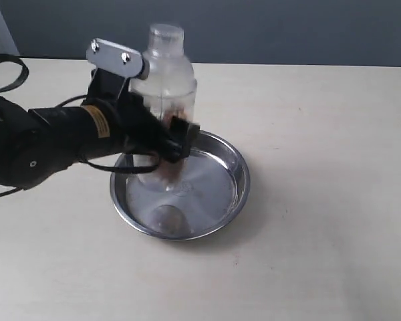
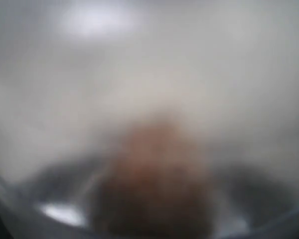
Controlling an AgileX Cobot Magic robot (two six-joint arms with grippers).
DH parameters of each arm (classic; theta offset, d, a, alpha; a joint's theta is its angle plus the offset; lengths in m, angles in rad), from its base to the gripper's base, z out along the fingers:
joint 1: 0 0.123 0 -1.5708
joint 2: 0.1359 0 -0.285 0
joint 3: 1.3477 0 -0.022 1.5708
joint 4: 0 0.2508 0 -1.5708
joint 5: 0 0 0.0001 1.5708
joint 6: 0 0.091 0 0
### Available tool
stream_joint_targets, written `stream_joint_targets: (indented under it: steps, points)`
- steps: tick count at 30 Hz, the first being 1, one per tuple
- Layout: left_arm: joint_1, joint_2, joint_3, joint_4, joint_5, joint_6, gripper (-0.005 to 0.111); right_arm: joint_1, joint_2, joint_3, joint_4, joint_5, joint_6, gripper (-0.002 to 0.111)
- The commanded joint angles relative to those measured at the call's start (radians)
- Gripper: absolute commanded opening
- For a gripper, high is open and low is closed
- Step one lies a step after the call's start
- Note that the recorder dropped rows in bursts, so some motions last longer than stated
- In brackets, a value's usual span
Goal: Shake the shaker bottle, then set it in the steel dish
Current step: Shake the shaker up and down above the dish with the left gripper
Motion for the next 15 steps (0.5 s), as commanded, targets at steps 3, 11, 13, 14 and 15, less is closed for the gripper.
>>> stream_joint_targets:
  steps: [3,11,13,14,15]
  points:
    - [-0.006,-0.121,-0.009,0.029,-0.125,-0.004,0.0,-0.004,-0.004,0.001,-0.003,-0.011,0.0,-0.001]
    - [-0.022,-0.189,-0.062,0.043,-0.152,-0.003,0.0,-0.004,-0.004,0.001,-0.005,-0.011,0.0,-0.001]
    - [-0.024,-0.18,-0.04,0.031,-0.136,-0.003,0.0,-0.004,-0.004,0.001,-0.005,-0.011,0.0,-0.001]
    - [-0.024,-0.137,-0.008,0.027,-0.119,-0.003,0.0,-0.004,-0.004,0.001,-0.005,-0.011,0.0,-0.001]
    - [-0.024,-0.08,0.024,0.006,-0.099,-0.003,0.0,-0.004,-0.004,0.001,-0.005,-0.011,0.0,-0.001]
